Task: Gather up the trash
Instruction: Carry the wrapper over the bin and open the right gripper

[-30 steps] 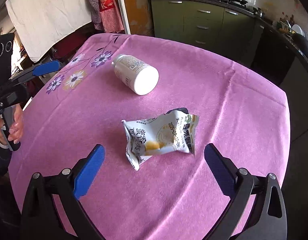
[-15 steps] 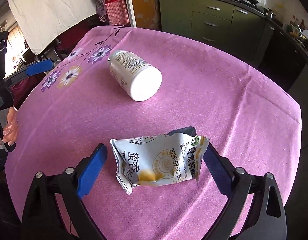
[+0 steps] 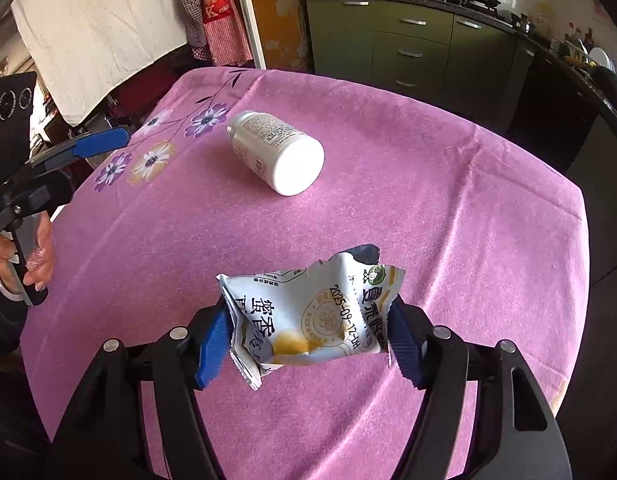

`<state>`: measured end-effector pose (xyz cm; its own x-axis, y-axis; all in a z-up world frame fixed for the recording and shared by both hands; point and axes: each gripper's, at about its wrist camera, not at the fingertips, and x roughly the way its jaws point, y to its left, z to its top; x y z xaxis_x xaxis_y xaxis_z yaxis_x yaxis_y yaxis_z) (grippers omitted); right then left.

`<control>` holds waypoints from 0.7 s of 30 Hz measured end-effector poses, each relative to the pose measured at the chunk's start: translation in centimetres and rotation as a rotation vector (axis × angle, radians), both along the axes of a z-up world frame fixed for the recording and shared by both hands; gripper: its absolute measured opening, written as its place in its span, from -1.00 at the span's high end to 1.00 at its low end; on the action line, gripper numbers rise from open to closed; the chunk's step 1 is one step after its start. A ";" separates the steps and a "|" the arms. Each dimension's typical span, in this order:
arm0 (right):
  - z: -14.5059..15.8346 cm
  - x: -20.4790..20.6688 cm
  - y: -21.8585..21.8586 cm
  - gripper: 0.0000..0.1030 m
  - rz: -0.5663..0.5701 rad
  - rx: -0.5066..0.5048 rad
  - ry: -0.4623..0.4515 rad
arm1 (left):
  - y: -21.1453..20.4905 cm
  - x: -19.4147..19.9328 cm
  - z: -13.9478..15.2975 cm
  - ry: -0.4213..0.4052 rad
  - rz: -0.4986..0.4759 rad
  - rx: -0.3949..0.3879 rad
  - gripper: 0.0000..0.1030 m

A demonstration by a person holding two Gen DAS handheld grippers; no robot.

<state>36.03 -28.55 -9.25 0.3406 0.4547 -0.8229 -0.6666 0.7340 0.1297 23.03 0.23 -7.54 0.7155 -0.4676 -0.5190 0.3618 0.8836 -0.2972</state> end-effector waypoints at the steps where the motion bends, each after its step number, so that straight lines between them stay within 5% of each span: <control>1: 0.4 -0.6 -0.6 -0.32 -0.012 0.014 -0.005 | -0.1 0.0 0.0 0.000 -0.002 0.002 -0.74; 10: 3.6 -5.9 -12.4 -0.33 -0.281 0.029 -0.049 | -0.2 0.0 -0.4 0.009 -0.002 0.006 -0.75; 16: 2.1 -9.1 -24.7 -0.34 -0.595 -0.027 0.004 | -0.4 0.2 -0.7 0.019 -0.008 0.004 -0.76; 21: -0.6 -9.7 -30.4 -0.37 -0.750 -0.055 0.072 | -0.7 0.1 -0.7 0.019 -0.015 0.008 -0.76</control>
